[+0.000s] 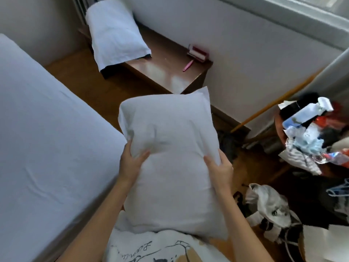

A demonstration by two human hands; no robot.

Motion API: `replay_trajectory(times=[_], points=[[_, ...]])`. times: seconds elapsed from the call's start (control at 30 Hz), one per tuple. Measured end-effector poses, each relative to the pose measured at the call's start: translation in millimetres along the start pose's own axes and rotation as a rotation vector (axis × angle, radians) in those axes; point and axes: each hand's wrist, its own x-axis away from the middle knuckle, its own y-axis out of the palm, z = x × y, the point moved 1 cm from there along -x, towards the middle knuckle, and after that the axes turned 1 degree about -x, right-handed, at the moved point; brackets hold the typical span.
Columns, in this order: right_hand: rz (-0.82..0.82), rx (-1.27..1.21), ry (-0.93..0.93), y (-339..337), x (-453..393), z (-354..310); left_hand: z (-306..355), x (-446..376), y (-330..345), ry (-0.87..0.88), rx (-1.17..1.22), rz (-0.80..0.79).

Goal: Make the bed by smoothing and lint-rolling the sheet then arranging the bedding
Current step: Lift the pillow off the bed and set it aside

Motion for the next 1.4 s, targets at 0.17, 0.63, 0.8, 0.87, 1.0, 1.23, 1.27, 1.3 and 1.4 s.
replay_trajectory(times=[0.17,0.63,0.8,0.87,1.0,1.23,1.27,1.3,1.4], points=[[-0.052,0.088,0.003,59,-130,-30,13,-129,32,-0.031,0.038,0.051],[-0.116,-0.065,-0.079,253,-397,-227,159,-462,-4,0.073,0.135,0.149],[-0.169,-0.113,-0.089,353,-494,-278,183,-573,-24,0.100,0.115,0.291],[-0.195,-0.147,-0.094,398,-534,-300,202,-629,-34,0.141,0.088,0.341],[-0.266,-0.151,-0.101,482,-618,-360,254,-739,-64,0.173,0.041,0.412],[-0.273,-0.252,-0.203,602,-732,-487,333,-910,-129,0.263,0.040,0.475],[-0.263,-0.274,-0.216,620,-746,-503,342,-935,-139,0.282,0.065,0.471],[-0.250,-0.287,-0.226,638,-760,-516,350,-960,-147,0.300,0.088,0.462],[-0.172,-0.233,-0.254,699,-809,-542,354,-1046,-168,0.304,0.143,0.415]])
